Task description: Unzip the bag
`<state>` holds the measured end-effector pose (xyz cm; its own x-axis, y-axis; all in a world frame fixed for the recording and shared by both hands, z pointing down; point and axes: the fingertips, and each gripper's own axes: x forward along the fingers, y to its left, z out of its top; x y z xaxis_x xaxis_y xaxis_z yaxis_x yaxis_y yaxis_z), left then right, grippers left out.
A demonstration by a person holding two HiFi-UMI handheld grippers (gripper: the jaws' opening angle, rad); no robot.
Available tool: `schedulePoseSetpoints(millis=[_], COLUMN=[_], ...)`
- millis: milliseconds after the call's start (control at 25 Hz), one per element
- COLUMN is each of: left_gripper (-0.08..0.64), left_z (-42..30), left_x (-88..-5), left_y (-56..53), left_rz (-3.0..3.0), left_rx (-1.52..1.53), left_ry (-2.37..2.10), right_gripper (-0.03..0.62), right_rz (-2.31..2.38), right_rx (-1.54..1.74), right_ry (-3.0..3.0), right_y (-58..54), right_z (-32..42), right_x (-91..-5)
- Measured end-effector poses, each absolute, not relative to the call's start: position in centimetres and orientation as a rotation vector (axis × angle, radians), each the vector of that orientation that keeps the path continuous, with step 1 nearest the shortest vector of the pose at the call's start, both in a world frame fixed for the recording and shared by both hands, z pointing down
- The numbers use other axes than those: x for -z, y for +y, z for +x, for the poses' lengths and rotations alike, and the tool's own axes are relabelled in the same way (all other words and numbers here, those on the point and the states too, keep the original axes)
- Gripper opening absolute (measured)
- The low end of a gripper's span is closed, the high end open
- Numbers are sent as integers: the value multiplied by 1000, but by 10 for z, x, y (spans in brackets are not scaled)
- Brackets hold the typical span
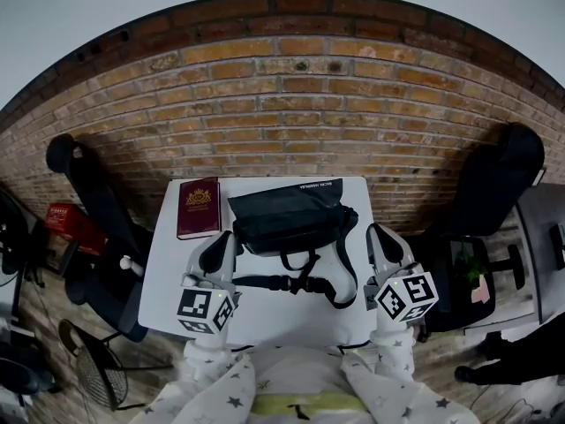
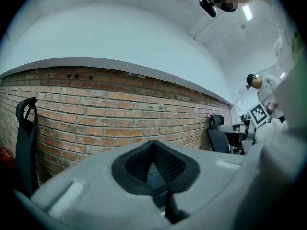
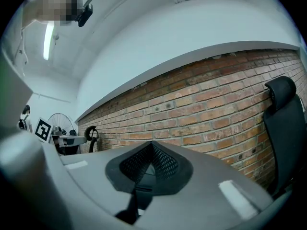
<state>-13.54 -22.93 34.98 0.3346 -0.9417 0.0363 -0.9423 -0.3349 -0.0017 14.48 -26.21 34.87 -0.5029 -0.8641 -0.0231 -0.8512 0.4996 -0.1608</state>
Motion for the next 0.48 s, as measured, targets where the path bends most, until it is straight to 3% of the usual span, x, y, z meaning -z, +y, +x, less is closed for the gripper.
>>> schedulePoseSetpoints(millis=[480], left_gripper=[-2], left_z=[-139], left_x=[-351], left_y=[-223], left_rz=[2547], left_rx=[-53], left_ry=[-1814], right_gripper=[8], right_rz=[-1517], right_rx=[198], right_ry=[2632], right_y=[-258], right_z=[147], right_x=[-354])
